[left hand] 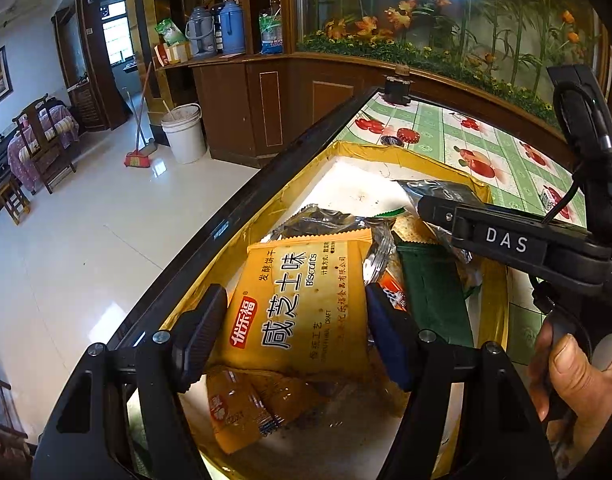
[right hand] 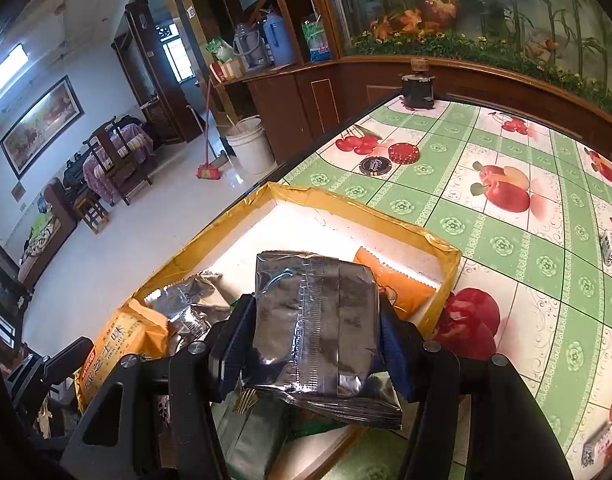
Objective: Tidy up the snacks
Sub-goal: 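Carry both bags into the yellow-rimmed box and open both grippers, then move both grippers back toward the remaining cracker pack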
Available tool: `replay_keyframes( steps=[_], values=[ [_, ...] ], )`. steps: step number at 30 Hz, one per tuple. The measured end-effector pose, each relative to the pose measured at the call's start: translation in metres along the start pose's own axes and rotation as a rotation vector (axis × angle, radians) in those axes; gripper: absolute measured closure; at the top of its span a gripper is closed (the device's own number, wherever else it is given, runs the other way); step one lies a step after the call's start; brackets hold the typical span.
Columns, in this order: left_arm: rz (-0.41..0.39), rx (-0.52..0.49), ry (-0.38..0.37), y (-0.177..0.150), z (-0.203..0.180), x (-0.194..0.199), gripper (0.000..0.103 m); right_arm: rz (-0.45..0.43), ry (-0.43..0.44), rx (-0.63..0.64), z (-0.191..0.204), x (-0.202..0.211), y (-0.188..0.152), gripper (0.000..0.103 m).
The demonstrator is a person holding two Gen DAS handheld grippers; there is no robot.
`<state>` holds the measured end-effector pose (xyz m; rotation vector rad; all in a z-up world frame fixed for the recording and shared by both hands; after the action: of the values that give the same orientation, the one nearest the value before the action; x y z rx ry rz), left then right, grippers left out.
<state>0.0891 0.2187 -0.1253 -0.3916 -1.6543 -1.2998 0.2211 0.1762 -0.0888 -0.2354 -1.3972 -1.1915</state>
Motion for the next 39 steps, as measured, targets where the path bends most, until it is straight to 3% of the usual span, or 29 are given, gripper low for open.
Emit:
replay_keyframes(
  steps=[13,18,20,22,39],
  values=[
    [0.012,0.007,-0.012,0.001,-0.001,-0.001,0.033,0.014,-0.002,-0.007,0.001,-0.008,0.001,0.040],
    [0.008,0.005,-0.003,0.001,0.000,0.003,0.032,0.005,0.002,-0.030,-0.002,0.000,-0.001,0.034],
    [-0.002,0.005,0.001,0.001,-0.001,0.006,0.027,-0.004,0.010,-0.041,-0.004,0.007,-0.002,0.022],
    [-0.022,0.003,-0.002,0.000,-0.002,0.012,0.026,-0.023,0.010,-0.042,-0.004,0.016,-0.003,0.018],
    [-0.107,-0.037,0.006,0.000,-0.023,0.046,0.022,-0.108,0.031,-0.102,-0.031,0.081,-0.030,0.016]
  ],
)
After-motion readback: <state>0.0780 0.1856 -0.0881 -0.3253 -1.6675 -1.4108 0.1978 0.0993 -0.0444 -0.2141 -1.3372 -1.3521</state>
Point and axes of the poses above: each gripper's, at about its wrist camera, not at the fingertips, and x roughly against the way its jaws point, z to its left, y to its top, the point moved 5 cm from there along -x, roughly the way its jaws point, and after that the axes turned 9 degrees about z, right-handed, at the moved point
